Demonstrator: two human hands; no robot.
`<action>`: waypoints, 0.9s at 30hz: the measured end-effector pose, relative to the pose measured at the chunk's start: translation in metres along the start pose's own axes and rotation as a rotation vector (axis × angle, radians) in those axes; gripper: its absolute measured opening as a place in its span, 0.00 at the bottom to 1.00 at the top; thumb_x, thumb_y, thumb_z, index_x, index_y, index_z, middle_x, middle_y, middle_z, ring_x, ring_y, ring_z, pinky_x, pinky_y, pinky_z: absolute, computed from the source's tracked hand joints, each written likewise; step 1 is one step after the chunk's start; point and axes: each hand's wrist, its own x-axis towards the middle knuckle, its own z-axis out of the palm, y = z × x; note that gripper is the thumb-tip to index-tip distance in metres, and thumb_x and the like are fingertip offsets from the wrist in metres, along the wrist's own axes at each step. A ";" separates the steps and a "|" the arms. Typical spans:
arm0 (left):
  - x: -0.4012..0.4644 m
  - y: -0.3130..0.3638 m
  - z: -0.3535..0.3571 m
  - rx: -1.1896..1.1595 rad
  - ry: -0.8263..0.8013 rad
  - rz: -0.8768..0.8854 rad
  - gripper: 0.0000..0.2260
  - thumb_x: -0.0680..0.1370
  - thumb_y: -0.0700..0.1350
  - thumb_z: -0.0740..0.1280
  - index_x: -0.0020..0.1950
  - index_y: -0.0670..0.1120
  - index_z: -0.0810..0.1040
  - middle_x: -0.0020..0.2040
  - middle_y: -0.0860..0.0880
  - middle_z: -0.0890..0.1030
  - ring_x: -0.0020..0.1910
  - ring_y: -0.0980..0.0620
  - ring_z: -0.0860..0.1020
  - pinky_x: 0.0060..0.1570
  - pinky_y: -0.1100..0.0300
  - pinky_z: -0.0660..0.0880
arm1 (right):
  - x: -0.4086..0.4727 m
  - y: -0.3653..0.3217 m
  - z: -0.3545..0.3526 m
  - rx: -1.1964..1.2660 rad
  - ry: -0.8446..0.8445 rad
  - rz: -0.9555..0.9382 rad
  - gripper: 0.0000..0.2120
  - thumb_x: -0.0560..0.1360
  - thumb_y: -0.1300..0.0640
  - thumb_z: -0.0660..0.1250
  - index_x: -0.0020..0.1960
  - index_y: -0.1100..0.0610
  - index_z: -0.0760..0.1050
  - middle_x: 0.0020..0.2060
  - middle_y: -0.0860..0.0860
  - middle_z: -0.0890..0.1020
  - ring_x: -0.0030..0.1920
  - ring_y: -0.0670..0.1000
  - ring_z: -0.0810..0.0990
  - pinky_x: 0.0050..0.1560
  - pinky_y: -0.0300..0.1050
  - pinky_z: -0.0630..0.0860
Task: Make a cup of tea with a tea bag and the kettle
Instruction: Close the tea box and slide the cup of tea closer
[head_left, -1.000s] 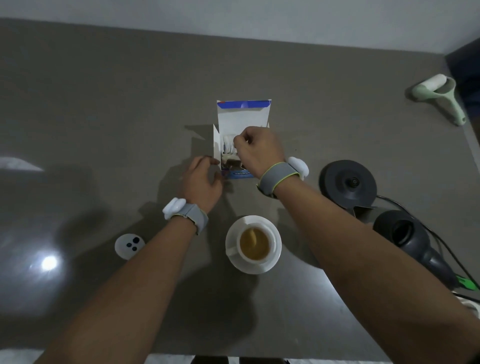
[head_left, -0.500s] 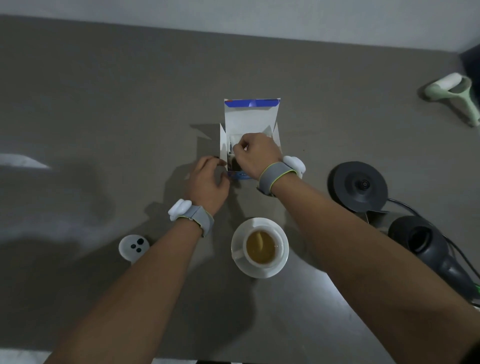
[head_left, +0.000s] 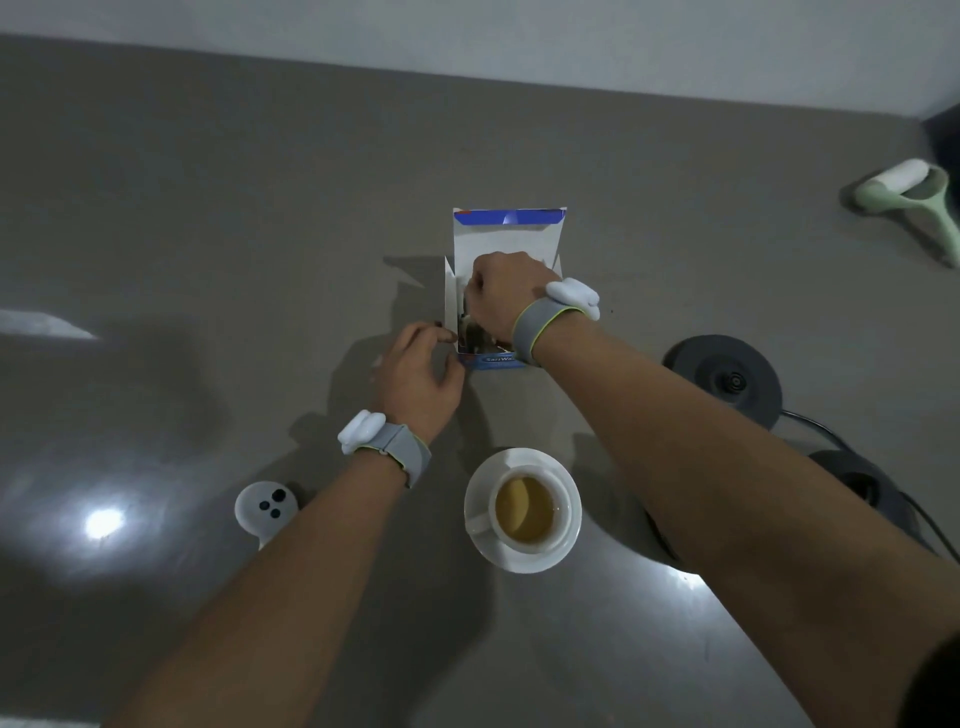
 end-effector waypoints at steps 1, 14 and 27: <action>0.000 0.000 0.000 -0.001 0.003 0.002 0.10 0.74 0.48 0.62 0.52 0.50 0.78 0.55 0.53 0.76 0.54 0.50 0.78 0.53 0.50 0.77 | 0.002 0.001 0.001 -0.025 0.005 -0.008 0.11 0.79 0.49 0.58 0.43 0.54 0.72 0.39 0.53 0.77 0.37 0.58 0.74 0.38 0.45 0.66; 0.000 -0.003 0.004 -0.029 0.029 0.028 0.07 0.74 0.44 0.65 0.51 0.49 0.78 0.54 0.53 0.76 0.52 0.52 0.77 0.50 0.52 0.76 | 0.021 0.010 0.009 -0.245 0.035 -0.125 0.11 0.79 0.57 0.62 0.59 0.57 0.78 0.54 0.57 0.82 0.53 0.61 0.81 0.45 0.48 0.69; 0.002 0.002 0.008 -0.057 0.059 -0.008 0.08 0.75 0.48 0.64 0.52 0.55 0.69 0.51 0.57 0.76 0.37 0.51 0.74 0.37 0.51 0.75 | -0.032 0.033 0.003 -0.003 0.204 0.097 0.25 0.78 0.41 0.62 0.70 0.53 0.71 0.67 0.55 0.76 0.65 0.61 0.73 0.61 0.58 0.74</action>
